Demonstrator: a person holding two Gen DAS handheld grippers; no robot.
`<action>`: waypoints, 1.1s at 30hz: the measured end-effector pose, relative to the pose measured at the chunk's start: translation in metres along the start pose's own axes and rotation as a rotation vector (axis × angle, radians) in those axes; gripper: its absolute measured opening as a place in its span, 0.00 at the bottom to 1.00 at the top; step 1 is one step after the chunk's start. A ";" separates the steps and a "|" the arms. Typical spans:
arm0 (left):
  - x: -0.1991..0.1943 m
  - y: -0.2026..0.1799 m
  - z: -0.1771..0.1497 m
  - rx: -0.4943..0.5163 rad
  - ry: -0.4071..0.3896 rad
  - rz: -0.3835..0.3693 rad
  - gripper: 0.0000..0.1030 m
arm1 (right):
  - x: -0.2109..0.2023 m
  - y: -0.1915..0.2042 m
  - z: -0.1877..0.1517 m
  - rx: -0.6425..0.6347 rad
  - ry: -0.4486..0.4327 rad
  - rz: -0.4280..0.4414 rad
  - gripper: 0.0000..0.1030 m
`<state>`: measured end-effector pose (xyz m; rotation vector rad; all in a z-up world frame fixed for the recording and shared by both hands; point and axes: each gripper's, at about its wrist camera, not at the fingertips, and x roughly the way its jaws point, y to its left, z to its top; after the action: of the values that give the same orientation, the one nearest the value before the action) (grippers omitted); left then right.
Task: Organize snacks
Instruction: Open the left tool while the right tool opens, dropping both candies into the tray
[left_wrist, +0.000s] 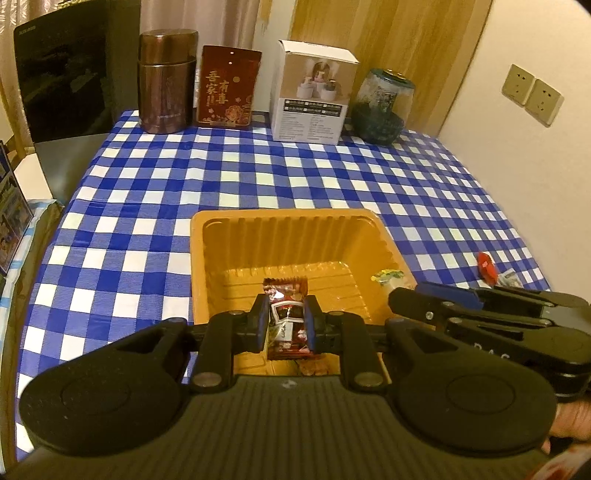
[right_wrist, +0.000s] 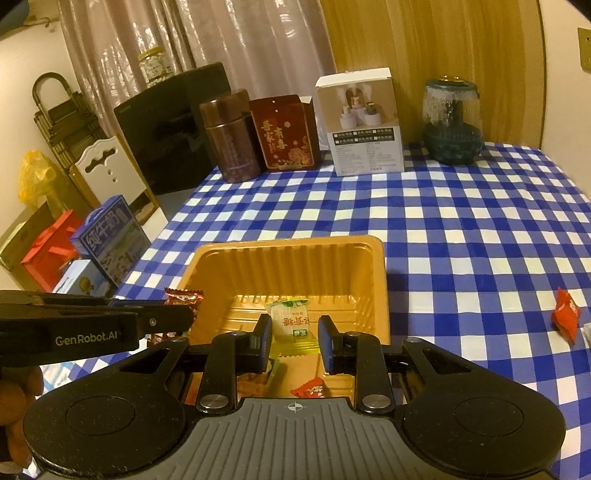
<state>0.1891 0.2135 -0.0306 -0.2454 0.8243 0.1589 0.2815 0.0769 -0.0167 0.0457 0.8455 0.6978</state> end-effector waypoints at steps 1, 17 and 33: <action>0.001 0.001 0.000 -0.003 0.002 0.005 0.32 | 0.001 -0.001 0.000 0.002 0.000 -0.001 0.26; -0.014 0.009 -0.011 -0.010 -0.003 0.034 0.35 | -0.001 -0.004 -0.001 0.022 -0.003 -0.001 0.27; -0.038 0.010 -0.020 -0.025 -0.018 0.032 0.40 | -0.035 -0.016 -0.004 0.120 -0.078 0.004 0.60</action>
<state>0.1473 0.2159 -0.0176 -0.2540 0.8094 0.2007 0.2712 0.0428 -0.0005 0.1814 0.8114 0.6442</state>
